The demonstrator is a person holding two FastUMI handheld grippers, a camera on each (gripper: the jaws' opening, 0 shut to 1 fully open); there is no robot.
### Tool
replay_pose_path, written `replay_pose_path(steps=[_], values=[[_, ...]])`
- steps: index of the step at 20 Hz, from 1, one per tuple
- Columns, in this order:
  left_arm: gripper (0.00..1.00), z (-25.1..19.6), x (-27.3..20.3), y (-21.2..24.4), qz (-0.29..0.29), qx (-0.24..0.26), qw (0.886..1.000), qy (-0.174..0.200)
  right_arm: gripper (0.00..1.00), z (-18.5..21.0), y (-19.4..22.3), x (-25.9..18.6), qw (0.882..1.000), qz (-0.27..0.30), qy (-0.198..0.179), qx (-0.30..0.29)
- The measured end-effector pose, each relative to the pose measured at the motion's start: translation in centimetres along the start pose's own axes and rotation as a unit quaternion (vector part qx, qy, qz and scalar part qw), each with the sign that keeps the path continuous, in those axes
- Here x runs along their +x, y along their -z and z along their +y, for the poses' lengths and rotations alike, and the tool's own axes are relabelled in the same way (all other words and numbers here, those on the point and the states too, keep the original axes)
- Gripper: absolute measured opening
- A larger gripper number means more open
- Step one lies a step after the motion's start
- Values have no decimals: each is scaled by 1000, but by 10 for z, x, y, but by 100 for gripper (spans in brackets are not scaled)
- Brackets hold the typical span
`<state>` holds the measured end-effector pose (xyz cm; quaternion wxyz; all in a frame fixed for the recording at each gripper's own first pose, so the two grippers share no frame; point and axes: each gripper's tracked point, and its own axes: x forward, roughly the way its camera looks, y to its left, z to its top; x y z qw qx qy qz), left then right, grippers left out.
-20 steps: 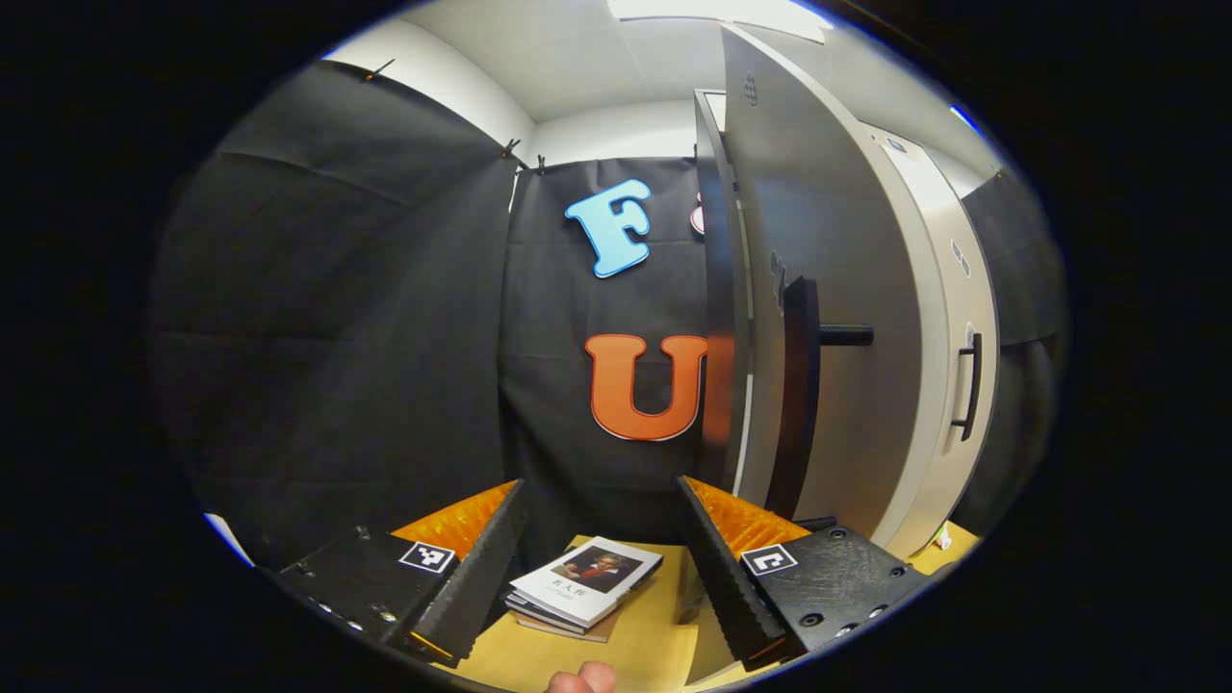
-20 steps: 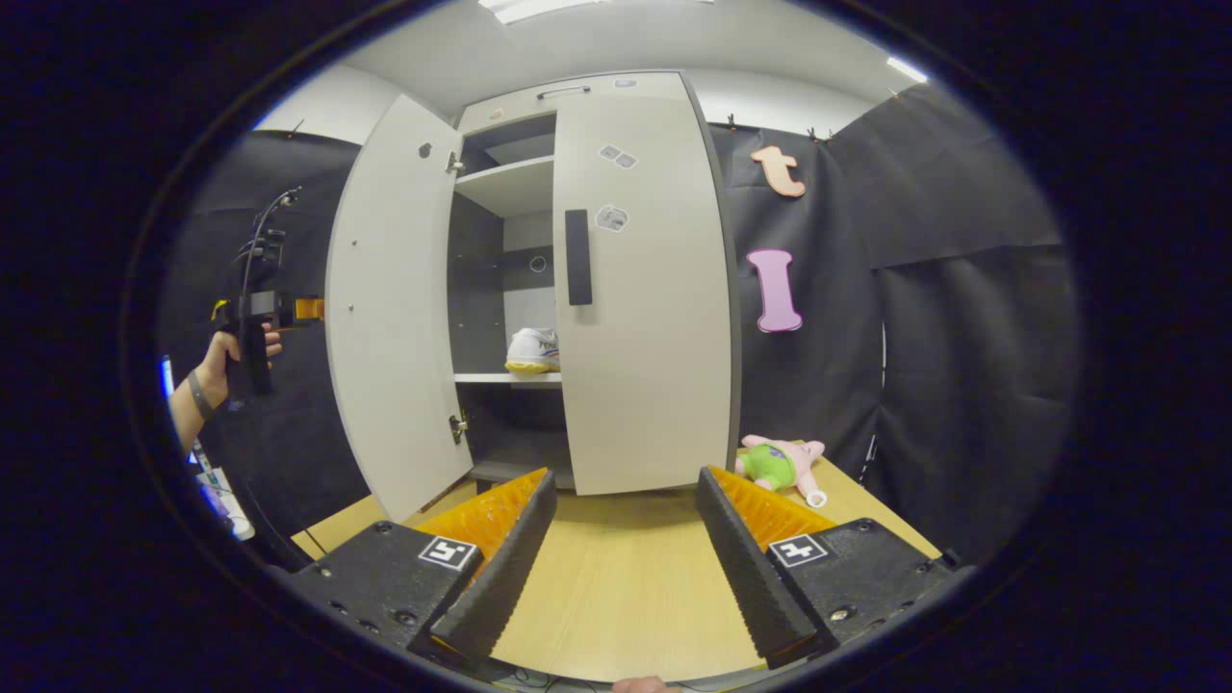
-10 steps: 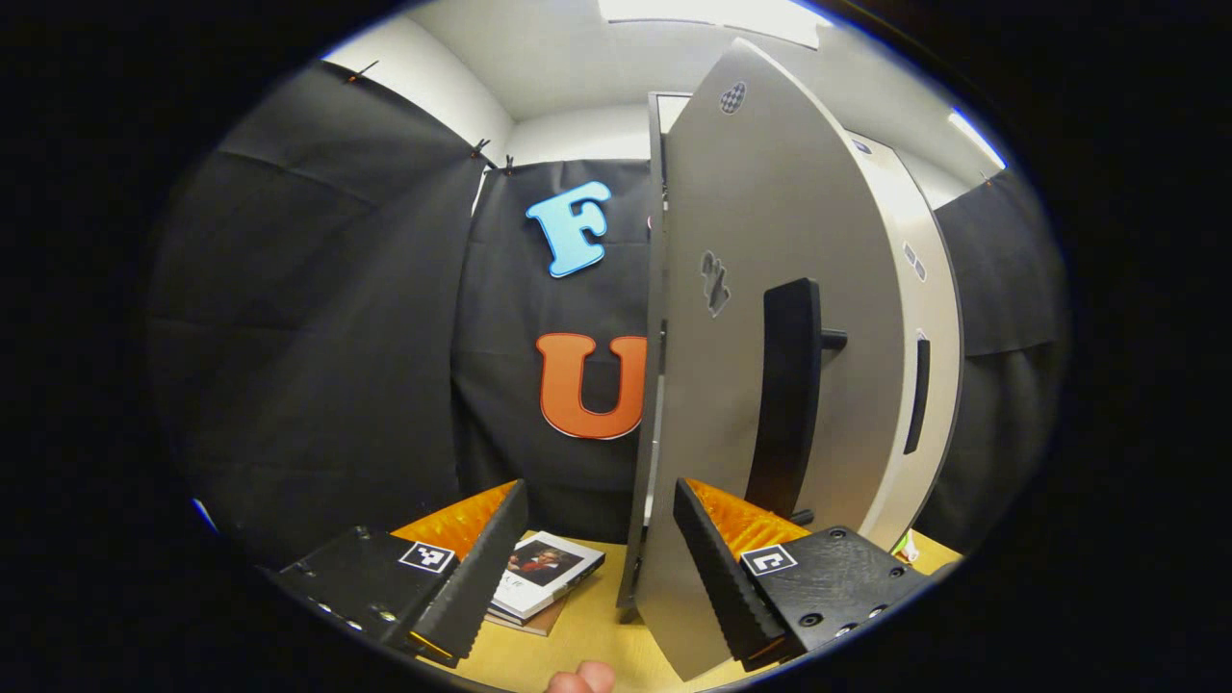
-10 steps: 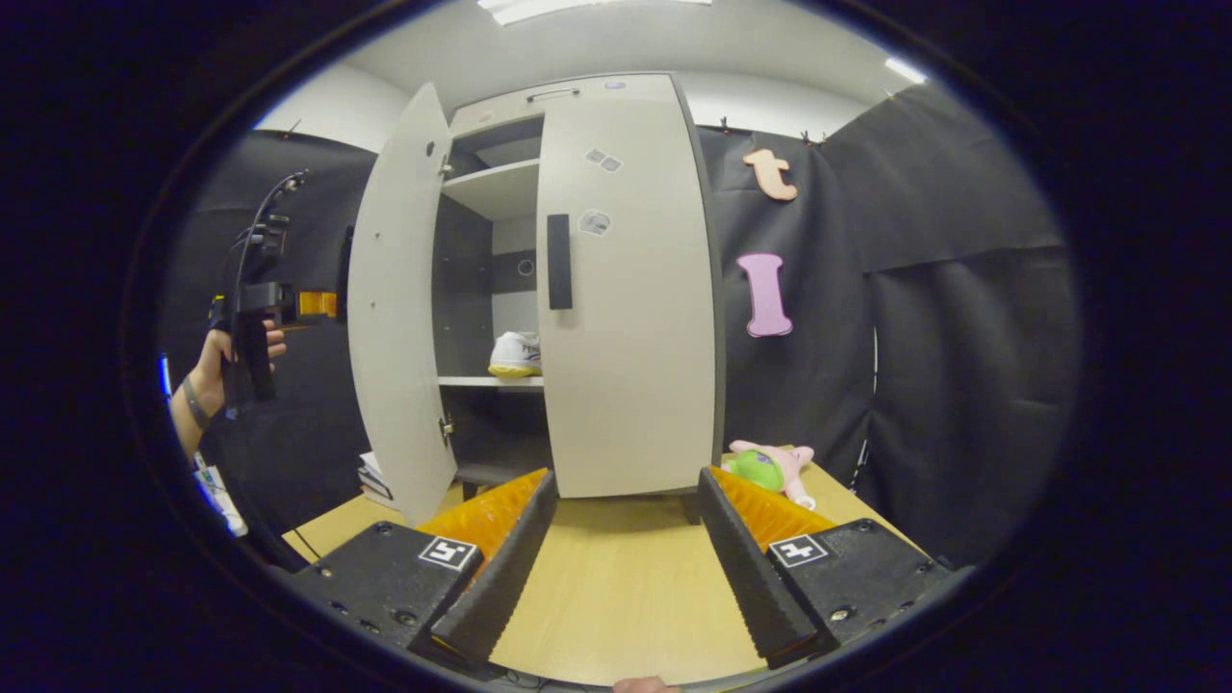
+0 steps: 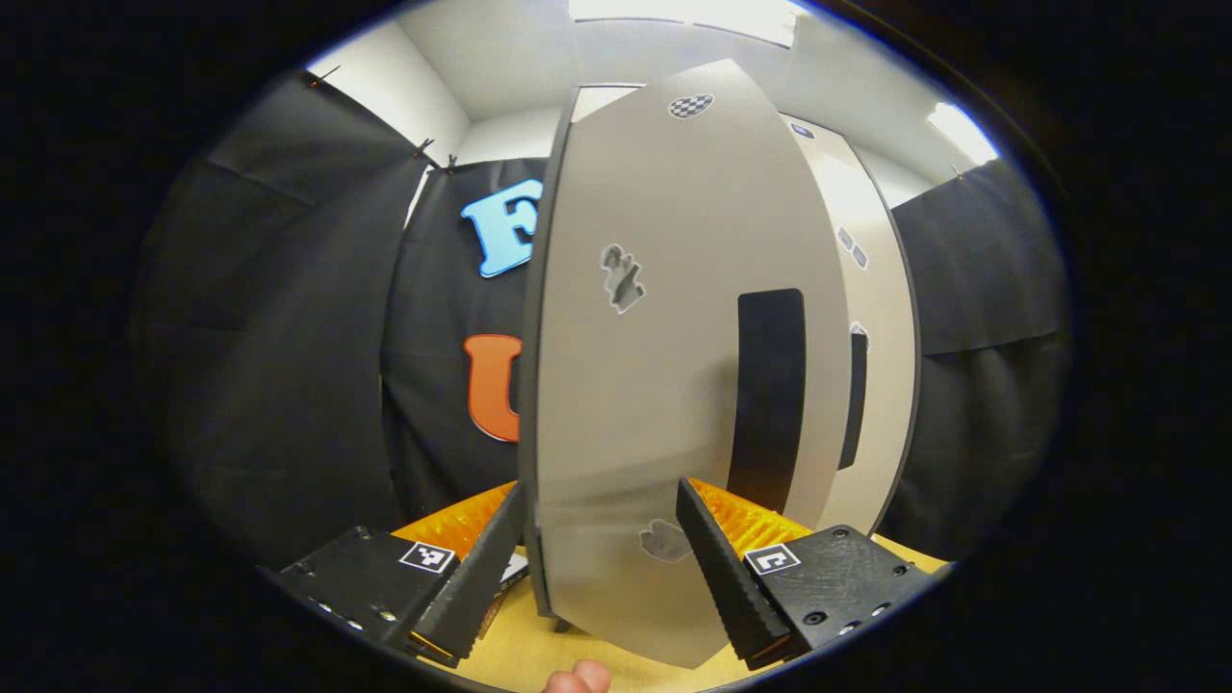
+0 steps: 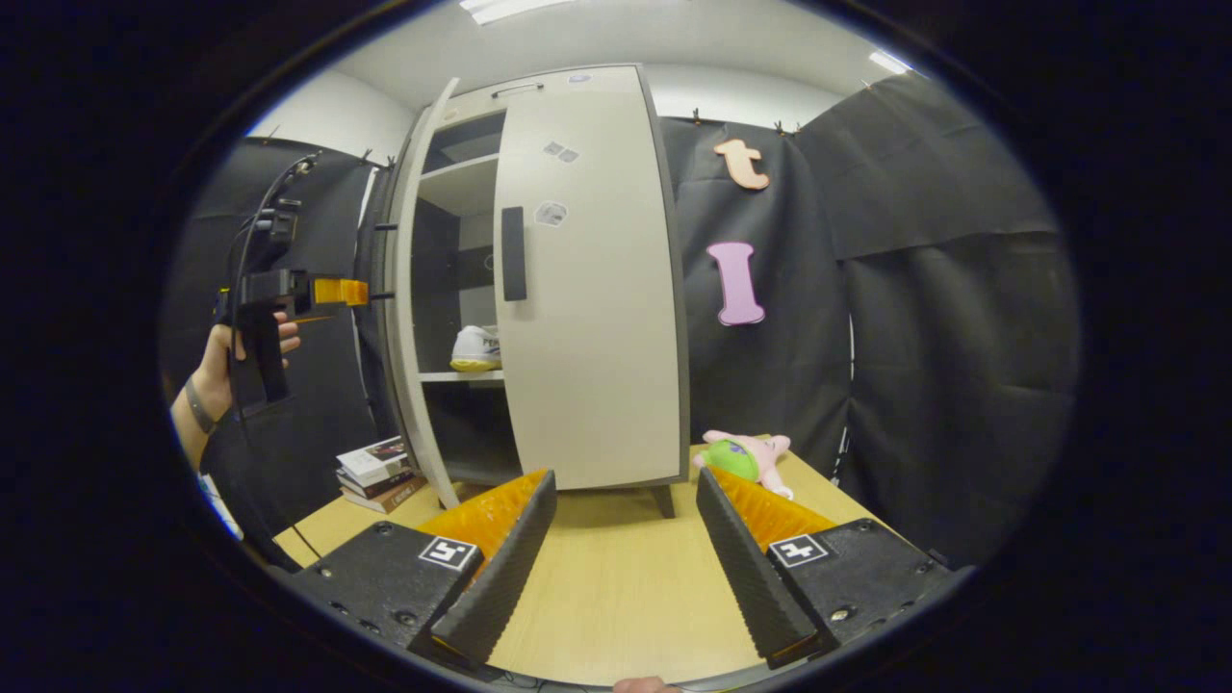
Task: Grab one shoe with the right hand and put it into the shoe cabinet, grab the other shoe with the left hand and put it into the shoe cabinet; then close the right door with the right hand and the left door with the left hand.
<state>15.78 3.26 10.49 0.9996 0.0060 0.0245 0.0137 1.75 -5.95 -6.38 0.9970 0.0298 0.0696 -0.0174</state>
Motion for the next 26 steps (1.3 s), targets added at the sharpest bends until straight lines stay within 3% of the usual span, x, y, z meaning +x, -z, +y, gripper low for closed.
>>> replay_pose_path(steps=[4,5,6,10,12,14,19,26], values=[[90,-9,16,2,0,-6,1000,-10,95,-19,1,2,1000,2,16,8],[80,-8,18,1,-2,-12,1000,-11,91,-23,0,2,1000,0,21,9],[90,-6,20,2,-3,-18,1000,-13,91,-27,-1,3,1000,-2,24,10],[93,0,27,6,9,-42,999,-29,95,-32,-8,9,999,-9,27,15],[94,10,20,7,6,-41,998,-44,91,-30,-13,11,999,-15,24,15],[94,18,5,4,-10,-32,998,-52,95,-26,-20,13,999,-22,20,12],[93,8,-59,15,-32,13,999,-42,95,-7,-29,13,999,-33,2,3],[94,-38,-151,50,-17,-2,1000,2,95,33,-34,-1,999,-38,-39,-1]])
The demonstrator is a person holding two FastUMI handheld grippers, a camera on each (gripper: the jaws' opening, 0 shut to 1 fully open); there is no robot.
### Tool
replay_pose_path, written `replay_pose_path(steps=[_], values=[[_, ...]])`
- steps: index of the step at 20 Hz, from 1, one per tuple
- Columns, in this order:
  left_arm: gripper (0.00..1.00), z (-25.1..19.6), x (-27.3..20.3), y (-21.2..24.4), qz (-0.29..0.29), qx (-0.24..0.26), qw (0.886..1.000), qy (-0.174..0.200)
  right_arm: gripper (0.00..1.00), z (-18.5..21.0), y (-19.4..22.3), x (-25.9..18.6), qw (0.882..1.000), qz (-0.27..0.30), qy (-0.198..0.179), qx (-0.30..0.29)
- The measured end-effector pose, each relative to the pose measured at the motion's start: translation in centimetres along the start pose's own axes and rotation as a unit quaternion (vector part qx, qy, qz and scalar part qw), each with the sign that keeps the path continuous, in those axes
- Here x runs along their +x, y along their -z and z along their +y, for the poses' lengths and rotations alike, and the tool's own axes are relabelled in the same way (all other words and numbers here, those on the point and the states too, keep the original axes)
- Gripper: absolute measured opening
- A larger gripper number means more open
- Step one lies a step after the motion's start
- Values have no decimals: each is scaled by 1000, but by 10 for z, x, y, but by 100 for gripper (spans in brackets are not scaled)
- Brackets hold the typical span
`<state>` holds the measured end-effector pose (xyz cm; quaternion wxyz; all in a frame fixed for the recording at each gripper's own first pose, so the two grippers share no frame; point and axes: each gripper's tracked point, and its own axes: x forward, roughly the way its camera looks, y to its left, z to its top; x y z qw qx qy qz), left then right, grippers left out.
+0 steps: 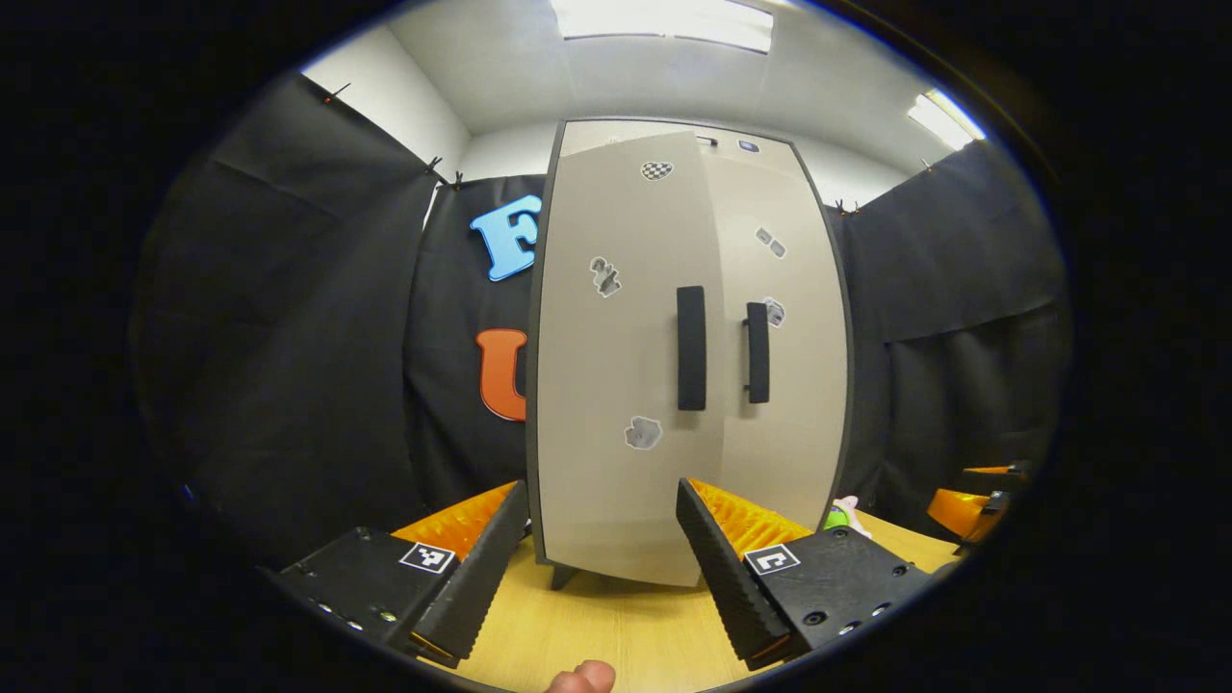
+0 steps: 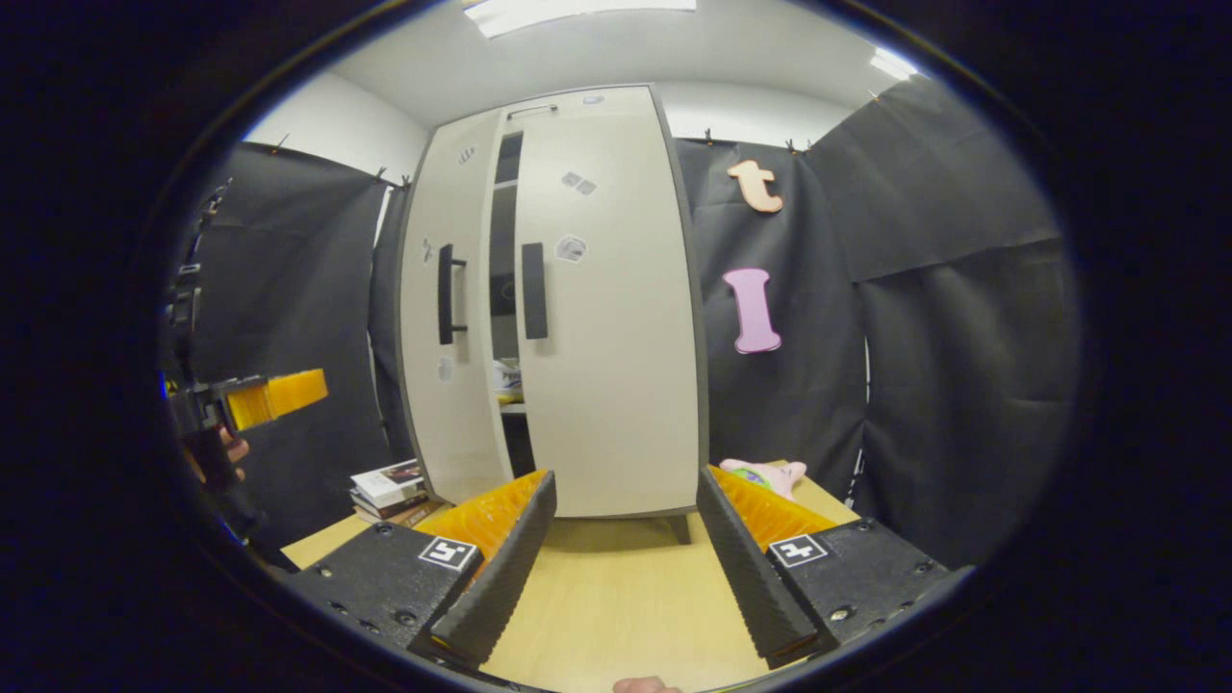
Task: Grab one shoe with the right hand and put it into the shoe cabinet, grab the other shoe with the left hand and put it into the shoe cabinet; then close the right door with the right hand and the left door with the left hand.
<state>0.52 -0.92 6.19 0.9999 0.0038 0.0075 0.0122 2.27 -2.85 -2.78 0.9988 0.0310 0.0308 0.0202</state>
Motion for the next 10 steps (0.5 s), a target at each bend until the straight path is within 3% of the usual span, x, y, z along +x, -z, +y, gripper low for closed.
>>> replay_pose_path(steps=[5,10], values=[[93,-26,-40,29,20,-15,999,27,95,25,5,-13,1000,1,-21,-4],[94,-33,-52,45,37,-21,999,29,95,38,6,-25,999,-5,-34,-6]])
